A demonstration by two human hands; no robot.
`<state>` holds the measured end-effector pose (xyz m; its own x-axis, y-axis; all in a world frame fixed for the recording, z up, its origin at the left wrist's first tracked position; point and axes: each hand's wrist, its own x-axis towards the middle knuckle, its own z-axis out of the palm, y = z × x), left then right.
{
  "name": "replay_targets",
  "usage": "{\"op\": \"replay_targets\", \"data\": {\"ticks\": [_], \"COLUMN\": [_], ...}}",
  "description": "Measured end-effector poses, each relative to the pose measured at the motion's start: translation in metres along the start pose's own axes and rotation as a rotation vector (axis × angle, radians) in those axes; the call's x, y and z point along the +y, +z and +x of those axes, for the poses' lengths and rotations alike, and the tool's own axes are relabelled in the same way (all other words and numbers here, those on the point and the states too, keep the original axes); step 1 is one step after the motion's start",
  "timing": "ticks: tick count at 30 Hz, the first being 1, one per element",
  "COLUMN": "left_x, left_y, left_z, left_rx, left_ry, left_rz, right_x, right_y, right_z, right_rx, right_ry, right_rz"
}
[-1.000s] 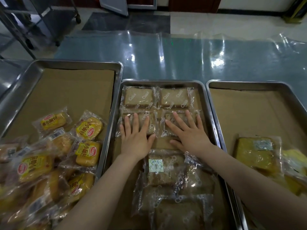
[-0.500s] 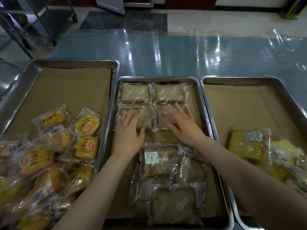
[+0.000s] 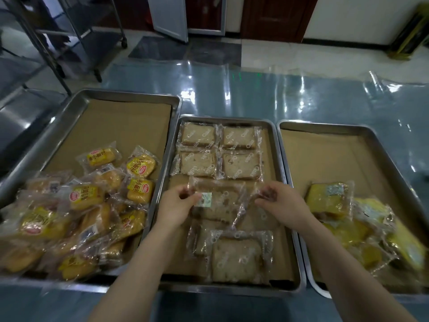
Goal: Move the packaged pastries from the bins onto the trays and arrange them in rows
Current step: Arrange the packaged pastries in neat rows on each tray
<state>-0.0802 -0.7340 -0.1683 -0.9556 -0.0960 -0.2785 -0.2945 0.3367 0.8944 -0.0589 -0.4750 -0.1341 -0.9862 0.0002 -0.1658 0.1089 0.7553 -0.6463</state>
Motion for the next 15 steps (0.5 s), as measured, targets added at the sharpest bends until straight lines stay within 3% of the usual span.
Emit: {"op": "replay_targets", "data": {"ticks": [4,7,11,15], "left_x": [0.015,0.014,-0.001,-0.008], "left_y": [-0.024,-0.031,-0.039,-0.039], "left_z": [0.005,0.009,0.005,0.0], "left_rx": [0.101,0.13,0.07,-0.026], "left_ry": [0.102,0.165,0.291,0.259], "left_rz": [-0.107,-0.029,0.327,0.633], "right_x": [-0.013,-0.014,0.004,0.024], "right_y": [-0.015,-0.017,-0.005,0.013], "right_z": [0.0,-0.003,-0.001,-0.006], "right_rx": [0.174,0.227,0.19,0.083], "right_ry": [-0.078,-0.11,-0.003,0.047], "right_rz": [0.39,0.588,0.598,0.462]}}
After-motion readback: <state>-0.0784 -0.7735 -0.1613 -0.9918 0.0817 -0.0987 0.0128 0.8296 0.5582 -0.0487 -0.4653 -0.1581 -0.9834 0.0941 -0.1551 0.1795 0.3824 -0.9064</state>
